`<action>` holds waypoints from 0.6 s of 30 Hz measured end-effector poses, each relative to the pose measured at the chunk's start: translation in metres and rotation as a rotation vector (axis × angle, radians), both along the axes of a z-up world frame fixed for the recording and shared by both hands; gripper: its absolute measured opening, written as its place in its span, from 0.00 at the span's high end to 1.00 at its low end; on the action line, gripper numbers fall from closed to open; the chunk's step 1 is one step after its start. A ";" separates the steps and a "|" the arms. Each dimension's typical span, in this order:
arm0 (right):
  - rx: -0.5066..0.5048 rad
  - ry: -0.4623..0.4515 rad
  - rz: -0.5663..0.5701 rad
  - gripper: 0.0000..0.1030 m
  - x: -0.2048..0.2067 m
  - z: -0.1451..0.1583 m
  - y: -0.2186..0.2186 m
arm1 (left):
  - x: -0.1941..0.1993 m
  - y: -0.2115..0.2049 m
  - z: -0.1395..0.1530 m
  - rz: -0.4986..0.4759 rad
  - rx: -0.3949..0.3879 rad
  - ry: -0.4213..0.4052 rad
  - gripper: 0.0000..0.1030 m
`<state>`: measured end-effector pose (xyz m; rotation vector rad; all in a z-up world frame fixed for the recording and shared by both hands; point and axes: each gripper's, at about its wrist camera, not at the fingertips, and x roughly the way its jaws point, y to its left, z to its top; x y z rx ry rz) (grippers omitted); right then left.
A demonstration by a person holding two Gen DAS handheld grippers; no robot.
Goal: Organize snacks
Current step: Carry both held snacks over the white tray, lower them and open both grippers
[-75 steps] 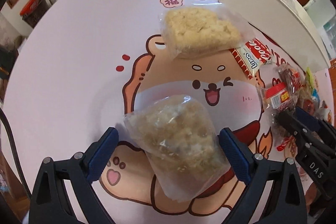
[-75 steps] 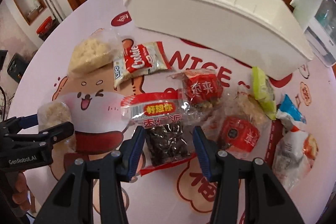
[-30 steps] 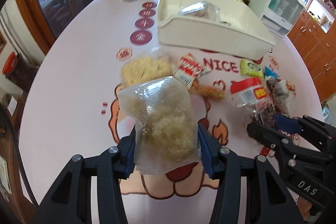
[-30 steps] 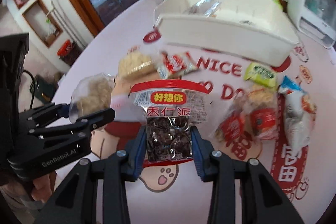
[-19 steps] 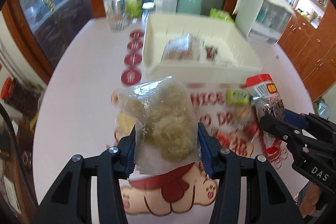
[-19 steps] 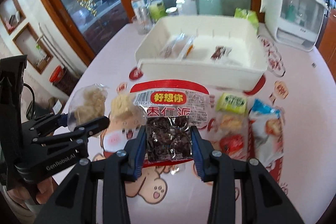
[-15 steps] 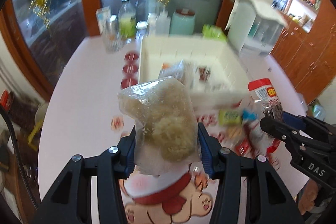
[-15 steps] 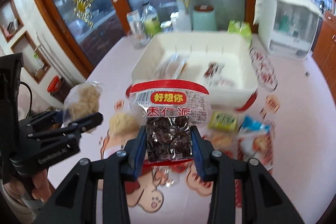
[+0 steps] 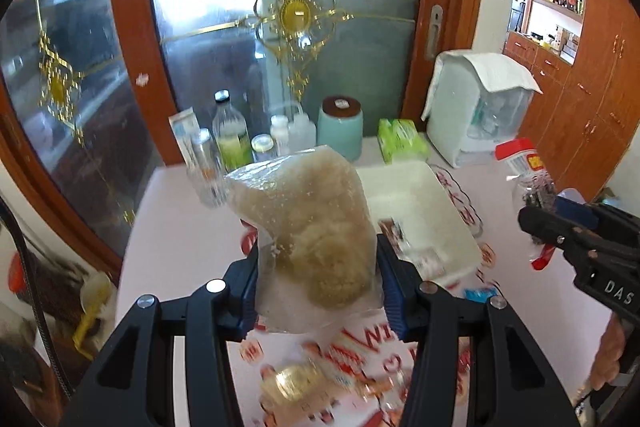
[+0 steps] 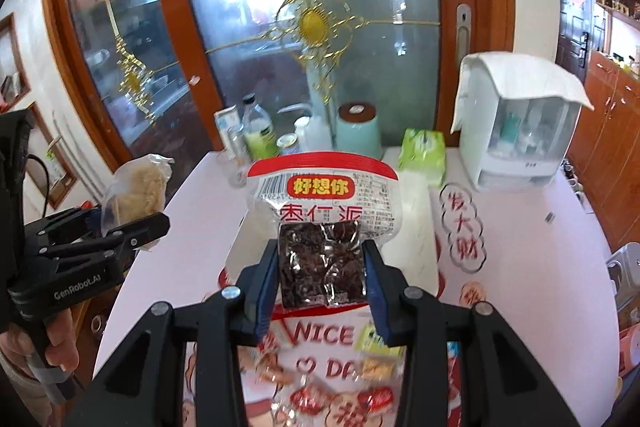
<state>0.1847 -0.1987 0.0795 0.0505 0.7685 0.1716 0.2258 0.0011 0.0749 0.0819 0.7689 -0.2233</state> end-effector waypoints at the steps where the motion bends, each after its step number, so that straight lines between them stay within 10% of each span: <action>1: 0.001 -0.003 -0.016 0.61 0.010 0.003 -0.002 | 0.007 0.000 0.002 0.003 0.002 -0.004 0.52; 18: 0.001 0.152 -0.197 0.61 0.125 -0.067 -0.016 | 0.127 -0.040 -0.080 -0.019 0.013 0.139 0.52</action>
